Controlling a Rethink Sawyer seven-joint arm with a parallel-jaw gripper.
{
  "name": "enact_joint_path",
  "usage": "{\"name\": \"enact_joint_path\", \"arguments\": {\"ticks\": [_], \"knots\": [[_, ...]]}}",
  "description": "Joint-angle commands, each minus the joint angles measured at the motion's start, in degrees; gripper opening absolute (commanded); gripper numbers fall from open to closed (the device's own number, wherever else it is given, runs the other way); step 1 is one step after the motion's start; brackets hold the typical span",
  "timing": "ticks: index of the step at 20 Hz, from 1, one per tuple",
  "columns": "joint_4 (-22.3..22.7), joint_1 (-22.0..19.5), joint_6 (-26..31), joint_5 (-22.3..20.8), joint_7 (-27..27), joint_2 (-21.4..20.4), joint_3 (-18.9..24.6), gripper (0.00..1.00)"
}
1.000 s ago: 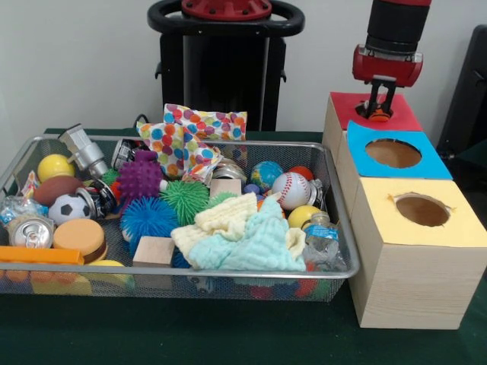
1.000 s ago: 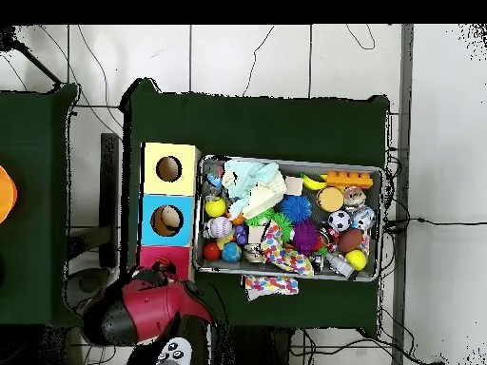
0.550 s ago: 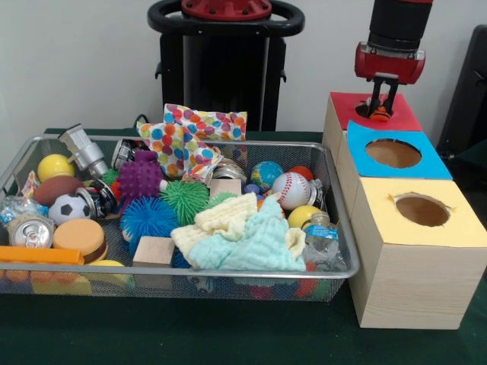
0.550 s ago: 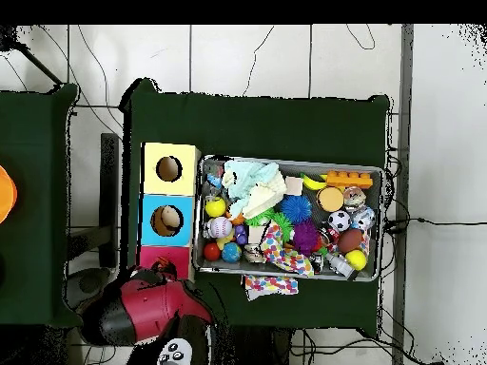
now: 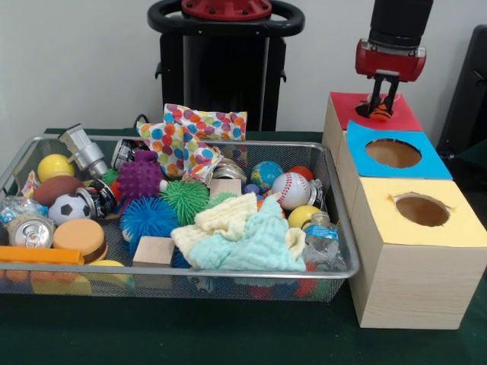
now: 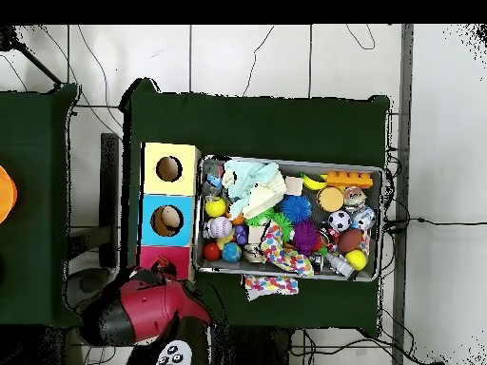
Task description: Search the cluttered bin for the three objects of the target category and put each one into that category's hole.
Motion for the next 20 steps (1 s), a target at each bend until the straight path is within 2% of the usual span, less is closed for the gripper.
{"name": "enact_joint_path", "arguments": {"ticks": [1,20], "knots": [[-5.1,-2.5,2.2,0.3,2.8,-3.5,3.6,0.0],[-4.4,-4.3,1.6,-0.3,2.0,-4.3,5.4,0.0]]}}
